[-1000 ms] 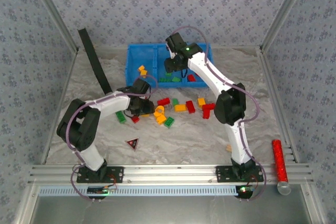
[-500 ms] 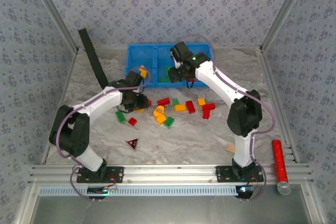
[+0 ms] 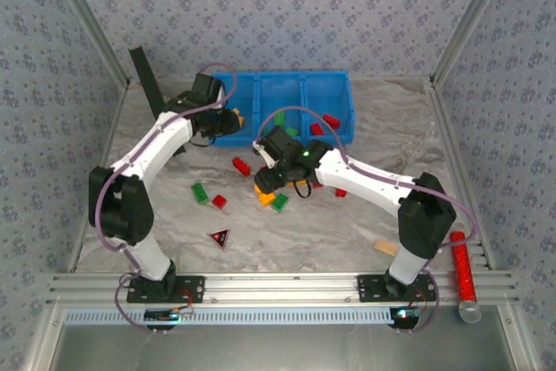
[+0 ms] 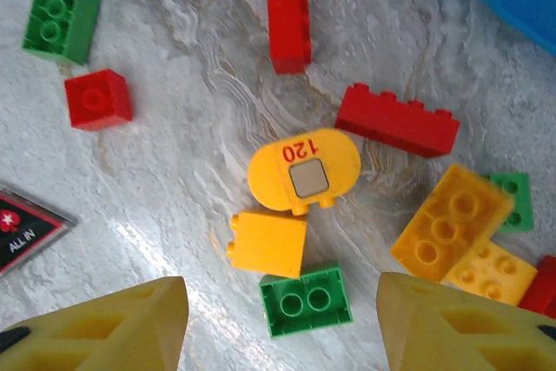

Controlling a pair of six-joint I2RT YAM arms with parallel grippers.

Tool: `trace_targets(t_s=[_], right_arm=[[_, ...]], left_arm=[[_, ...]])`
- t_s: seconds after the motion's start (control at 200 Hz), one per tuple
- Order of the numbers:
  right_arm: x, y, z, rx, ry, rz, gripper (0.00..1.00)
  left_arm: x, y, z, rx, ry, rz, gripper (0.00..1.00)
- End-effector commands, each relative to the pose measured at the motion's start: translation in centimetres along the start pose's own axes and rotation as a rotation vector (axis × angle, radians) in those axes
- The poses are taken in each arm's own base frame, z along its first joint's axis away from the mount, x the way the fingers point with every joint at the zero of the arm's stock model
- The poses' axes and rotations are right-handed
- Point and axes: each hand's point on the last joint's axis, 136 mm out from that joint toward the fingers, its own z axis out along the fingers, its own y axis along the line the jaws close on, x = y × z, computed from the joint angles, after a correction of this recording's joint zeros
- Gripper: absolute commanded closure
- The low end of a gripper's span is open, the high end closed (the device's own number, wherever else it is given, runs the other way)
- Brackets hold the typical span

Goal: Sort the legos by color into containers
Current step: Pick up the lego from the center of the table.

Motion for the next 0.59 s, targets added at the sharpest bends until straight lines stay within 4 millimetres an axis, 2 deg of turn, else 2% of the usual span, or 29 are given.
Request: trace_targets(t_s=[0.0, 0.135, 0.235, 0.37, 0.59], right_arm=[[-0.7, -0.6, -0.9, 0.026, -0.038, 0.005, 0.38], [-1.1, -0.9, -1.9, 0.029, -0.059, 0.011, 0.38], [-0.1, -1.0, -2.5, 0.030, -0.030, 0.001, 0.38], [0.8, -1.8, -4.3, 0.047, -0.043, 0.032, 0.38], [2.1, -4.9, -8.7, 0.077, -0.121, 0.172, 0.36]], left_arm=[[0.4, -0.7, 0.7, 0.021, 0.065, 0.042, 0.60], [1.4, -1.8, 1.4, 0.022, 0.126, 0.134, 0.54], [3.0, -2.4, 1.7, 0.031, 0.177, 0.166, 0.52], [6.7, -3.8, 2.2, 0.033, 0.252, 0.303, 0.47], [12.4, -4.3, 4.2, 0.009, 0.344, 0.465, 0.38]])
